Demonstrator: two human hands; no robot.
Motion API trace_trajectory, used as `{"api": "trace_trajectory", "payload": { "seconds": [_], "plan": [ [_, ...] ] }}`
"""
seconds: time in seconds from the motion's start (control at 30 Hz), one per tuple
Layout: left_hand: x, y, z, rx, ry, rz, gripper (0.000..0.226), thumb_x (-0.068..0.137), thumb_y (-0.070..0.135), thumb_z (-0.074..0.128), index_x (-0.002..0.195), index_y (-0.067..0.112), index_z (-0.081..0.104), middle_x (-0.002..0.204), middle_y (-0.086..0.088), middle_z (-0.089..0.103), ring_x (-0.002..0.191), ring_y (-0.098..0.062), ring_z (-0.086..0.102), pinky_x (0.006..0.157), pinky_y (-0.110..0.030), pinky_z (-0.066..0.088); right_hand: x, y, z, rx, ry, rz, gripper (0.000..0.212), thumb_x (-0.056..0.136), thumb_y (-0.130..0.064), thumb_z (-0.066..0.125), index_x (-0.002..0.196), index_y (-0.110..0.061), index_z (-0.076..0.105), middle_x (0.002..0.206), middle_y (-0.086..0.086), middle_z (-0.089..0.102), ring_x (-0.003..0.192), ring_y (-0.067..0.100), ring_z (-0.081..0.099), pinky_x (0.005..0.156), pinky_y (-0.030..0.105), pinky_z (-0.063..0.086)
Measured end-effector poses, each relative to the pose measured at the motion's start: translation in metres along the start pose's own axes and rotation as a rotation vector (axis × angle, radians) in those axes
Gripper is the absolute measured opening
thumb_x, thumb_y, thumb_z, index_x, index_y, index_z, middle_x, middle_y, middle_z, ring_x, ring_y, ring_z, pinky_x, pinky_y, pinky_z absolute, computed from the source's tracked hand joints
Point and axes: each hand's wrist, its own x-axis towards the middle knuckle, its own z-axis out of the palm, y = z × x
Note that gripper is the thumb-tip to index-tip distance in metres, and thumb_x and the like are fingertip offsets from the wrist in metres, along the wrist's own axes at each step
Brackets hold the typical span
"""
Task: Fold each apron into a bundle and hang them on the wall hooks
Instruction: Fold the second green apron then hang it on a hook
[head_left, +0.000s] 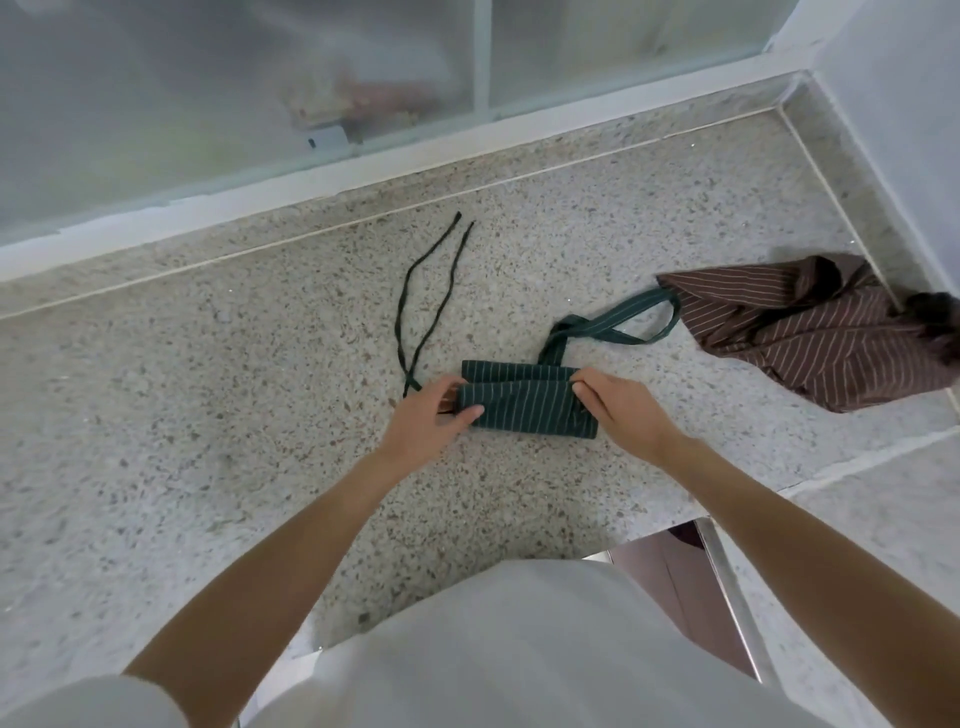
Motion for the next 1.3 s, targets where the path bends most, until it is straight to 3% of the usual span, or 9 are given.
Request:
{"api": "trace_trajectory", "payload": {
  "seconds": [0.17,0.43,0.53,0.67,0.8,0.9,1.0,1.1,1.3],
  "plan": [
    [0.012,0.016,0.011,-0.014,0.213,-0.175,0.033,0.09,0.046,0.054,0.102,0.017,0.061,0.09,0.006,0.066,0.08,-0.01,0.062,0.061,-0.015,0.043,0.015,0.01,0.007,0.398,0.107,0.261,0.032,0.094,-0.037,0.05,0.12,-0.018,0.049,0.092,-0.006,0.057,0.067,0.009,0.054,0.062,0.022,0.042],
    [0.032,0.022,0.014,0.023,0.302,-0.328,0.026,0.082,0.043,0.066,0.093,0.022,0.057,0.084,0.01,0.061,0.08,-0.008,0.059,0.072,-0.022,0.046,0.016,0.01,0.032,0.225,0.206,0.455,0.047,0.088,-0.033,0.063,0.131,-0.021,0.048,0.119,0.001,0.046,0.094,0.018,0.051,0.079,0.029,0.046],
    [0.036,0.019,0.013,0.226,0.385,-0.205,0.025,0.083,0.04,0.064,0.1,0.024,0.053,0.093,0.012,0.058,0.089,-0.009,0.056,0.094,-0.033,0.037,0.019,0.005,0.032,-0.079,0.097,0.345,0.041,0.093,-0.038,0.052,0.131,-0.022,0.049,0.124,0.004,0.051,0.11,0.024,0.047,0.09,0.034,0.045],
    [0.026,0.018,0.01,0.404,0.548,0.163,0.023,0.087,0.027,0.058,0.107,0.018,0.054,0.107,0.001,0.059,0.102,-0.02,0.055,0.099,-0.038,0.031,0.013,-0.018,0.035,-0.138,-0.07,0.412,0.037,0.09,-0.049,0.053,0.111,-0.019,0.055,0.101,0.001,0.062,0.087,0.019,0.059,0.066,0.029,0.048],
    [-0.005,0.001,0.015,0.162,0.489,0.047,0.041,0.082,0.03,0.068,0.116,0.019,0.047,0.126,-0.005,0.045,0.12,-0.022,0.04,0.102,-0.04,0.03,-0.001,-0.047,0.064,0.048,-0.144,0.42,0.033,0.086,-0.047,0.06,0.091,-0.016,0.053,0.078,0.0,0.059,0.066,0.013,0.054,0.05,0.022,0.038],
    [-0.029,-0.008,0.025,-0.119,0.316,-0.106,0.054,0.079,0.032,0.072,0.124,0.024,0.043,0.129,-0.006,0.034,0.119,-0.023,0.041,0.102,-0.038,0.038,-0.003,-0.063,0.072,0.23,-0.182,0.437,0.034,0.089,-0.041,0.059,0.1,-0.009,0.061,0.087,0.007,0.067,0.077,0.02,0.063,0.067,0.036,0.054],
    [-0.036,-0.006,0.034,-0.244,0.19,-0.213,0.063,0.077,0.027,0.074,0.13,0.03,0.04,0.129,-0.007,0.034,0.114,-0.022,0.049,0.1,-0.036,0.044,-0.001,-0.067,0.066,-0.171,-0.111,0.268,0.032,0.092,-0.043,0.052,0.105,-0.015,0.061,0.094,0.003,0.066,0.085,0.021,0.062,0.07,0.033,0.05],
    [-0.031,-0.003,0.032,-0.183,0.194,-0.246,0.074,0.073,0.024,0.078,0.135,0.028,0.037,0.123,-0.008,0.043,0.108,-0.017,0.048,0.093,-0.027,0.041,0.007,-0.071,0.064,-0.203,0.112,0.039,0.031,0.088,-0.034,0.06,0.116,-0.02,0.058,0.11,0.005,0.06,0.099,0.025,0.054,0.083,0.036,0.046],
    [-0.02,-0.002,0.024,-0.367,0.141,-0.296,0.084,0.064,0.01,0.082,0.132,0.028,0.036,0.118,0.0,0.058,0.105,-0.017,0.058,0.087,-0.031,0.049,0.031,-0.064,0.074,-0.159,-0.188,0.145,0.057,0.088,-0.037,0.06,0.139,-0.04,0.034,0.127,0.01,0.044,0.115,0.03,0.042,0.098,0.041,0.033]
  ]
}}
